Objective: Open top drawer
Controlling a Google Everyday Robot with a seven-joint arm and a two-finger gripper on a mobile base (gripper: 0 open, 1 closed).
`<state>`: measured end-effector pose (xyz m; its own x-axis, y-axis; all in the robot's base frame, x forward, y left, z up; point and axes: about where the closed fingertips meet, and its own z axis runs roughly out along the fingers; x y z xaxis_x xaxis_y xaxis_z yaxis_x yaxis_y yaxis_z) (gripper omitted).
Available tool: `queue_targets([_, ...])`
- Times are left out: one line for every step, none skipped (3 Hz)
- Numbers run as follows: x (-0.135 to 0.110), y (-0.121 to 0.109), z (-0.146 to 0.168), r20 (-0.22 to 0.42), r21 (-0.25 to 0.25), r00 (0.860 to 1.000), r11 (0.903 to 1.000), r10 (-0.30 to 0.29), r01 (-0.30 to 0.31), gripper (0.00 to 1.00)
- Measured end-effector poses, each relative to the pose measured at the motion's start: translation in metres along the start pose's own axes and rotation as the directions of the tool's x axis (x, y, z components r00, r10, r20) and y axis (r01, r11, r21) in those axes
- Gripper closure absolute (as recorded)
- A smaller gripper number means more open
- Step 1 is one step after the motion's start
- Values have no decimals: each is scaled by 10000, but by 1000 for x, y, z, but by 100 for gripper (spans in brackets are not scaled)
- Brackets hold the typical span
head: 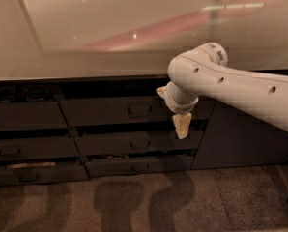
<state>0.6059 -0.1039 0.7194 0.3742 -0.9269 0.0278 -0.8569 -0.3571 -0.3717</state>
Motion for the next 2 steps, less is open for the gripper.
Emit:
queue_targets([0,0,0,-1,0,10000,10000,0,0,0])
queue_targets([17,-21,19,-320,-419,9995,9991,-88,74,0])
